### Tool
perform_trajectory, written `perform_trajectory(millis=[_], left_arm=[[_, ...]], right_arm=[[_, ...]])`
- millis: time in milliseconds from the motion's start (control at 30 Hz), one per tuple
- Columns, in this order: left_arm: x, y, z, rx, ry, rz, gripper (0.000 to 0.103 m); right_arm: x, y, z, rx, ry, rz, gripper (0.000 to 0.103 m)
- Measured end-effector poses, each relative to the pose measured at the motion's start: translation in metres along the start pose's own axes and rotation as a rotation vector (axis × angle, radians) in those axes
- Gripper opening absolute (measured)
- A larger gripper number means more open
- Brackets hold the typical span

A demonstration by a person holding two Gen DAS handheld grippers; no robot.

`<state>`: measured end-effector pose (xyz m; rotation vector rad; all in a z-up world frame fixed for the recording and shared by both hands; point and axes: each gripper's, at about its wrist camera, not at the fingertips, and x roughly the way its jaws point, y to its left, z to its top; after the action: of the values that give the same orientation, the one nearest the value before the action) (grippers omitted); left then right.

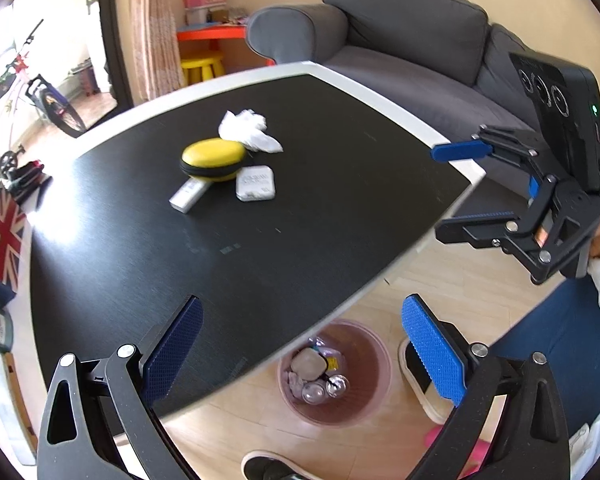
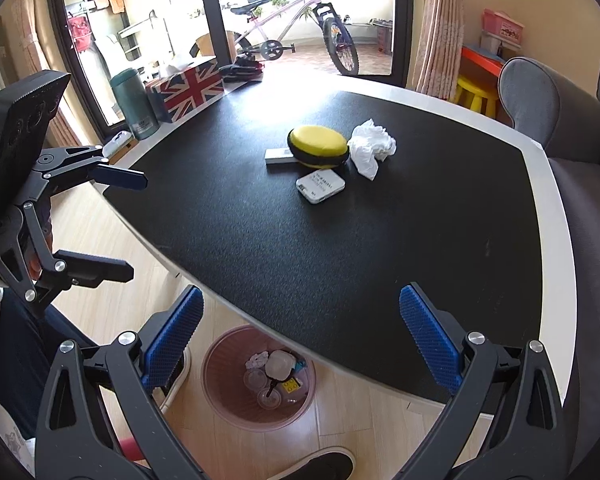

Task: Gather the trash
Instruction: 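Move both open grippers back over the table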

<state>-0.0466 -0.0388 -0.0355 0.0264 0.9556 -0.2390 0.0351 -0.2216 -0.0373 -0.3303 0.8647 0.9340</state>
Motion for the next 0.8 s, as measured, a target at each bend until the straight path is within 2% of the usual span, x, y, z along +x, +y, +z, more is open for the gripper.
perform_trajectory(millis=[200, 500, 800], left_arm=[[-0.002, 0.016, 0.016, -0.027, -0.032, 0.035, 0.096], [0.008, 0.036, 0.057, -0.051, -0.069, 0.069, 0.096], [0.037, 0.059, 0.088, -0.094, -0.053, 0.076, 0.096]], right_arm=[[0.0, -0.009, 0.016, 0.009, -0.028, -0.026, 0.097], [0.012, -0.024, 0.036, 0.03, -0.04, -0.04, 0.097], [0.028, -0.035, 0.043, 0.04, -0.024, -0.034, 0.098]])
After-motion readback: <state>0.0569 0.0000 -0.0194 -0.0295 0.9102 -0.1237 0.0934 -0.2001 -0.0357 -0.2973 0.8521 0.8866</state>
